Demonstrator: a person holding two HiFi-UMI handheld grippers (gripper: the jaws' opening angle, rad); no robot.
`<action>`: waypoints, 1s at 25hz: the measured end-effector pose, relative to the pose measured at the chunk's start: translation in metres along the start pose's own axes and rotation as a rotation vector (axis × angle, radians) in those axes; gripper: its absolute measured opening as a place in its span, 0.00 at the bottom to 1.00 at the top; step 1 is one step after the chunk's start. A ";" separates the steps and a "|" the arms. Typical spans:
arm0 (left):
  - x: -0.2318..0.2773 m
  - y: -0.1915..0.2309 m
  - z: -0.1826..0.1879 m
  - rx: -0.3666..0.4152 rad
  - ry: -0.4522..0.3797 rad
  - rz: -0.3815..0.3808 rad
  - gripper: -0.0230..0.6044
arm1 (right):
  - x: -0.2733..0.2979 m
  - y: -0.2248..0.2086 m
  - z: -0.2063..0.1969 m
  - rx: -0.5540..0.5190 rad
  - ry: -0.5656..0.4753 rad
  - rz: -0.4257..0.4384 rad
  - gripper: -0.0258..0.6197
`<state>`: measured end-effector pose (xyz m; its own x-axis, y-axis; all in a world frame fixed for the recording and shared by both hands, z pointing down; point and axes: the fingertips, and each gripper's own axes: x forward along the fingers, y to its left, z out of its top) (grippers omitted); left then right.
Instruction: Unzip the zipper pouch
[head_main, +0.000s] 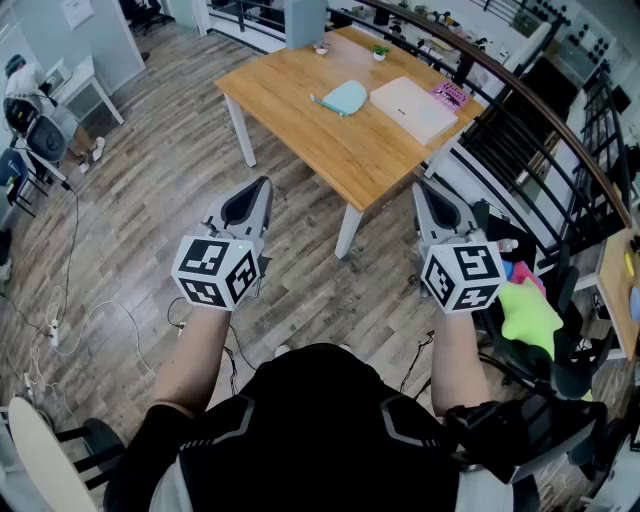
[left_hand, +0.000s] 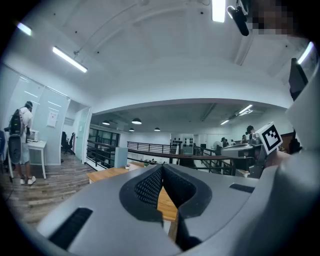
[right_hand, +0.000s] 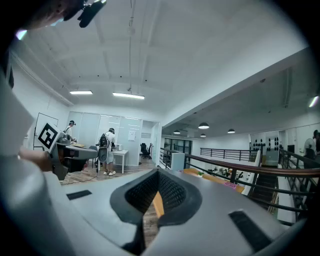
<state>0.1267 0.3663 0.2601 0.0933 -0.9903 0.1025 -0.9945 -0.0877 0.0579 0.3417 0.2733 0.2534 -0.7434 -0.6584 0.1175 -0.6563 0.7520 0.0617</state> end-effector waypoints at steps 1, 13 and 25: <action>0.000 -0.001 0.000 0.003 -0.001 0.000 0.08 | 0.000 0.000 0.000 0.001 0.001 -0.001 0.05; -0.006 -0.005 -0.001 0.029 -0.004 0.009 0.08 | -0.005 -0.001 -0.004 0.040 -0.001 -0.003 0.05; -0.017 0.001 0.002 0.029 -0.020 0.034 0.09 | -0.008 0.007 0.000 0.030 -0.008 0.012 0.06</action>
<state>0.1245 0.3824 0.2562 0.0588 -0.9947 0.0845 -0.9981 -0.0568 0.0256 0.3432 0.2840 0.2532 -0.7519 -0.6500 0.1102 -0.6510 0.7584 0.0311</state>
